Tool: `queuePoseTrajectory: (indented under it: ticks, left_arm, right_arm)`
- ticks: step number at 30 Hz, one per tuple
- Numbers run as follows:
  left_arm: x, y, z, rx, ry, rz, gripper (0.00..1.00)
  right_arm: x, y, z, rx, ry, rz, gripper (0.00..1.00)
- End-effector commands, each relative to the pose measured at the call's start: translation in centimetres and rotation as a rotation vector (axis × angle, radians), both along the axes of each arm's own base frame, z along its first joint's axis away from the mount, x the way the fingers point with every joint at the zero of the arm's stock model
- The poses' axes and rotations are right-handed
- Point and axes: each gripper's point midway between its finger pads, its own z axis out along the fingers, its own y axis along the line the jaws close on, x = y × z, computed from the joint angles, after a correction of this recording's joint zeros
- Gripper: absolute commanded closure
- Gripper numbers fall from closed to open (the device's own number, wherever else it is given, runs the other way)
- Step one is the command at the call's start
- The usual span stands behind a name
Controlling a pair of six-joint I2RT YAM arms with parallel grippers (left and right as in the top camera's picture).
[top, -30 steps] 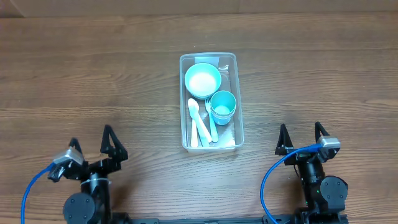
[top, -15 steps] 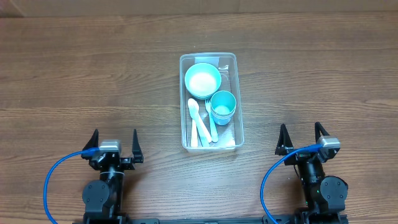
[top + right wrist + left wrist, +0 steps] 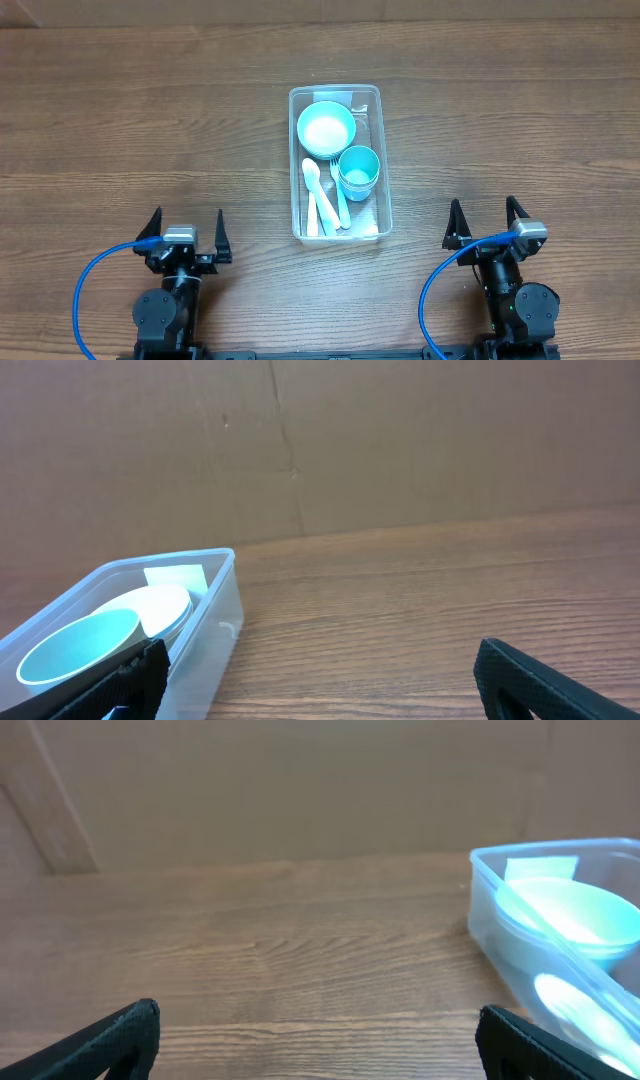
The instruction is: Pack container
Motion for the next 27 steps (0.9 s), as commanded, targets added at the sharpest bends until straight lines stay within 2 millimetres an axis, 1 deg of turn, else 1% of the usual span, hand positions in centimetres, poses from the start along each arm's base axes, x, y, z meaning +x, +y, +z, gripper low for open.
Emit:
queuePoseTrajectory:
  ticks: [1,3,27]
  left_arm:
    - [-0.02,0.57,-0.04,-0.066,-0.008,0.037,0.0]
    - [-0.06,0.62,-0.51,-0.065,0.011,0.041,0.0]
    - [-0.06,0.62,-0.57,-0.065,0.014,0.04,0.0]
  right_arm:
    - [0.0,0.13,-0.16,-0.005,-0.005,0.005,0.0]
    - [0.0,0.14,-0.18,-0.005,-0.004,0.006,0.0]
    - [0.0,0.14,-0.16,-0.004,-0.005,0.006,0.0]
